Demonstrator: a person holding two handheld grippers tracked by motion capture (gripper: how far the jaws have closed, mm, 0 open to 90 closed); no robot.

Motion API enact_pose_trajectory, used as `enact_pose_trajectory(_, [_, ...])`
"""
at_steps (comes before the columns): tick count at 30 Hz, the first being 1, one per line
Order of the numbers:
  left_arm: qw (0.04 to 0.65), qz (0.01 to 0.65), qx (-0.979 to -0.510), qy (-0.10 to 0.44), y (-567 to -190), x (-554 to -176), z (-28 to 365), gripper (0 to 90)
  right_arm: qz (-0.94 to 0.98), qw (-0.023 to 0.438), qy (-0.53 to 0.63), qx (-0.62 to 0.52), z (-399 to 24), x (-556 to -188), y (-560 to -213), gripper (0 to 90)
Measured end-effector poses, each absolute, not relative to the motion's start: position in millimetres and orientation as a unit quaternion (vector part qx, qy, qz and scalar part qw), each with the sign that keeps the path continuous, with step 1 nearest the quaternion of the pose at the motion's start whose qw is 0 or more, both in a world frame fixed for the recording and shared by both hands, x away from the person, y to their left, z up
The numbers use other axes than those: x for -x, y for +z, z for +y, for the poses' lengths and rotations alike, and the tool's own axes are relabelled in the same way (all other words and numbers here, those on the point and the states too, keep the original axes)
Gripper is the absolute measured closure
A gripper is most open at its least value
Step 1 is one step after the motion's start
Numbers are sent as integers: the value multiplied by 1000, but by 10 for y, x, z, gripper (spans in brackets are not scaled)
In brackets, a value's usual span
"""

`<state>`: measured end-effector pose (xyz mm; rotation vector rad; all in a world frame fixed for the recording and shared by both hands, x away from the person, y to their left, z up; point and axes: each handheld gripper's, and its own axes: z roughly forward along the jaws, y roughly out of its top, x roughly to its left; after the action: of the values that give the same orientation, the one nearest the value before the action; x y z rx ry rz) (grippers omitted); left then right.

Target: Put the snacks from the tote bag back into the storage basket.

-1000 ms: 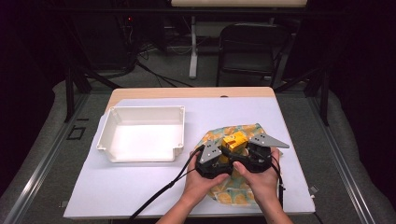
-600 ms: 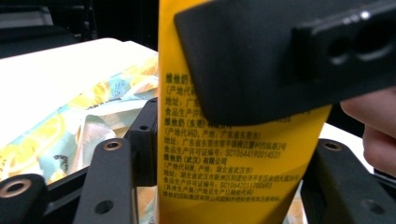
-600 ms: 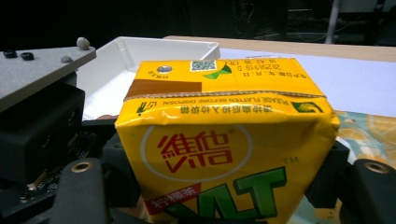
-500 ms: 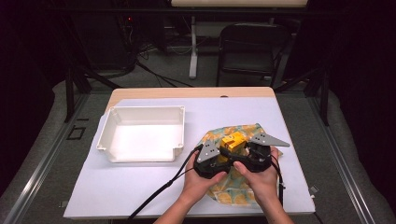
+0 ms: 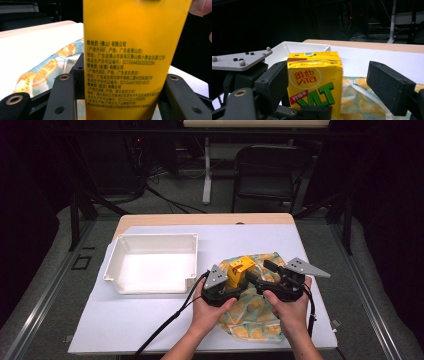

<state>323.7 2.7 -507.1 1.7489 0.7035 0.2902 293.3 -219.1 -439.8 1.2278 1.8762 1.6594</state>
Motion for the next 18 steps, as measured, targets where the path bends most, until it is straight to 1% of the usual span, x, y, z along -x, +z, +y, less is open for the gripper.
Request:
enact_pose_trajectory(6, [589,300,-740,122,-5025,-3246,114,515,650,187,582,-451,-2328,-2960,-4416,178])
enact_pose_trajectory(7, [589,307,-736,131,-5021,-3241,119,515,646,188,583,-457,-2348,-2966,-4422,179])
enact_pose_trajectory(8, [592,301,-737,124,-5015,-3250,142,515,643,189,583,-459,-2368,-2972,-4430,179])
enact_pose_trajectory(12, [597,304,-732,122,-4987,-3259,212,514,643,198,573,-469,-2435,-2990,-4461,185])
enact_pose_trajectory(18, [601,307,-726,131,-4934,-3256,314,513,641,202,562,-482,-2498,-3028,-4558,187])
